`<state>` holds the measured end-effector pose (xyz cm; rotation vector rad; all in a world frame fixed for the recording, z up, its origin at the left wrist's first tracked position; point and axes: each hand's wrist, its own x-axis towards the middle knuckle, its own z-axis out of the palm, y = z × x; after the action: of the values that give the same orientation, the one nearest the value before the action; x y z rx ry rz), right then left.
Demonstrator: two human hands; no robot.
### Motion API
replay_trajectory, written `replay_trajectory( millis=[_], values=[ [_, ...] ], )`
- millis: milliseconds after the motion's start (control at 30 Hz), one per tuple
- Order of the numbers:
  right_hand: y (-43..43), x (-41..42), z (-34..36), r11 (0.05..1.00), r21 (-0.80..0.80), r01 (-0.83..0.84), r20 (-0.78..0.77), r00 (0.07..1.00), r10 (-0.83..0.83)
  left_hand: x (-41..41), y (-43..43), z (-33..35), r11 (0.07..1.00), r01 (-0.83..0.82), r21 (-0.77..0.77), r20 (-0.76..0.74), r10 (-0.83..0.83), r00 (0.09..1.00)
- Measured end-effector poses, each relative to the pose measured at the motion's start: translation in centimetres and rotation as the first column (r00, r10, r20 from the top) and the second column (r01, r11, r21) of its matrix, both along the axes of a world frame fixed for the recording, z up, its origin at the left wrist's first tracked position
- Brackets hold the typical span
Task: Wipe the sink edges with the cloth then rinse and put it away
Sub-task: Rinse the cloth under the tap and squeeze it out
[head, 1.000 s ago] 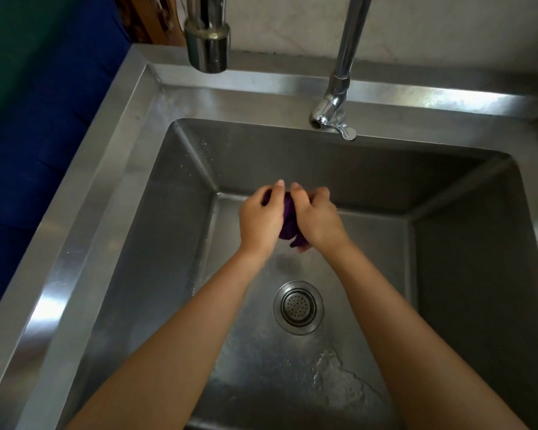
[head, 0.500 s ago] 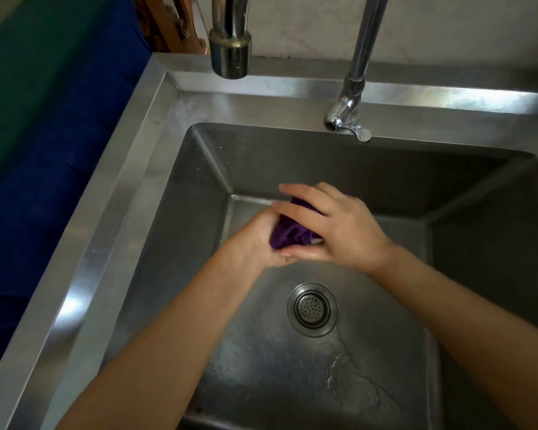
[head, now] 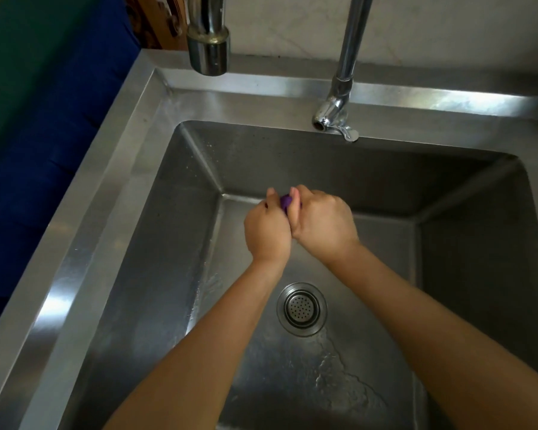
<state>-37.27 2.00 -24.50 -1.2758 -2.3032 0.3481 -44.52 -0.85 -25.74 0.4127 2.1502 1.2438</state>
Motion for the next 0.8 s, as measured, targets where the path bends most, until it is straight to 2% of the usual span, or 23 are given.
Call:
replay_trajectory(
  millis=[100,167,267,400,533,600,667,700,733,800],
  values=[
    [-0.4,-0.1,-0.1,0.976,-0.207,0.061,0.034,0.998,-0.056,0.1,-0.2,0.2,0.992,0.096,-0.088,-0.220,-0.113,0.969],
    [-0.5,-0.1,0.1,0.933,-0.346,0.099,0.027,0.995,-0.095,0.0,-0.4,-0.1,0.984,0.127,-0.126,-0.293,-0.159,0.943],
    [-0.6,-0.3,0.5,0.882,-0.462,0.091,0.011,0.995,-0.097,-0.2,-0.8,-0.6,0.980,0.176,-0.097,-0.337,-0.199,0.920],
    [-0.6,-0.5,0.7,0.800,-0.595,0.073,-0.025,0.994,-0.109,-0.8,-1.0,-0.3,0.974,0.202,-0.102,-0.304,-0.224,0.926],
    [0.1,-0.7,0.3,0.691,-0.719,0.082,-0.057,0.983,-0.176,-0.9,-1.4,0.3,0.950,0.300,-0.088,-0.243,-0.313,0.918],
    [0.3,-0.6,0.5,0.571,-0.820,0.024,-0.143,0.959,-0.246,-1.2,-1.3,0.0,0.961,0.265,-0.078,-0.147,-0.275,0.950],
    [0.4,-0.1,1.0,0.442,-0.894,-0.079,-0.254,0.900,-0.353,-1.9,-1.0,0.0,0.987,0.148,-0.061,0.030,-0.146,0.989],
    [0.3,0.4,1.1,0.460,-0.881,-0.110,-0.296,0.888,-0.353,-2.2,-0.9,0.2,0.993,0.095,-0.064,0.100,-0.089,0.991],
    [0.0,1.1,1.1,0.565,-0.817,-0.113,-0.316,0.907,-0.277,-2.5,-0.7,0.4,0.995,0.062,-0.080,0.150,-0.049,0.987],
    [-0.9,2.5,1.2,0.868,-0.467,-0.170,-0.216,0.974,0.075,-2.9,-0.6,1.0,0.996,0.042,-0.078,0.260,-0.020,0.966]
  ],
)
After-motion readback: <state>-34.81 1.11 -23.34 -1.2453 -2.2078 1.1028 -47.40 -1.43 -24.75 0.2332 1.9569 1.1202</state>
